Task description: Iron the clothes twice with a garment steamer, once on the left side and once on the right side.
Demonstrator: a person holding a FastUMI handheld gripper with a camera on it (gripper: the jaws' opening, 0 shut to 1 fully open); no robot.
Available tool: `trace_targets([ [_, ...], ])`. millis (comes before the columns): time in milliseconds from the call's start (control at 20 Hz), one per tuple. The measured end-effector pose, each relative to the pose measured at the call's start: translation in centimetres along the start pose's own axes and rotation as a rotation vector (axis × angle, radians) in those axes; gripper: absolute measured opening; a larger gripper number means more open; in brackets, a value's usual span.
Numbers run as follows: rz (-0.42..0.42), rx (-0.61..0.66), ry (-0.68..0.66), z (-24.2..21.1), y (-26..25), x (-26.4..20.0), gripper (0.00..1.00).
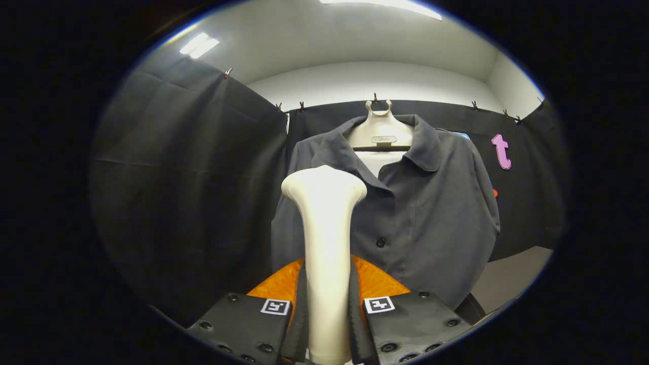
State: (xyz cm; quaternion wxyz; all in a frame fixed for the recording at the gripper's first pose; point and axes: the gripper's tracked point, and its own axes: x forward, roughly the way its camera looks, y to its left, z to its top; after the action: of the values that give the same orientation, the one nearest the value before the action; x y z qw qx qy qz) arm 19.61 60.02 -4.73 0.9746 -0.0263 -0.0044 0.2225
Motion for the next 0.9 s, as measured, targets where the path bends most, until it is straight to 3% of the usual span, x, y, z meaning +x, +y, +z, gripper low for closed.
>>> trace_targets([
  [400, -0.038, -0.011, 0.039, -1.9, -0.7, 2.7, 0.39],
  [900, -0.034, -0.018, 0.107, -5.9, -1.0, 1.9, 0.39],
])
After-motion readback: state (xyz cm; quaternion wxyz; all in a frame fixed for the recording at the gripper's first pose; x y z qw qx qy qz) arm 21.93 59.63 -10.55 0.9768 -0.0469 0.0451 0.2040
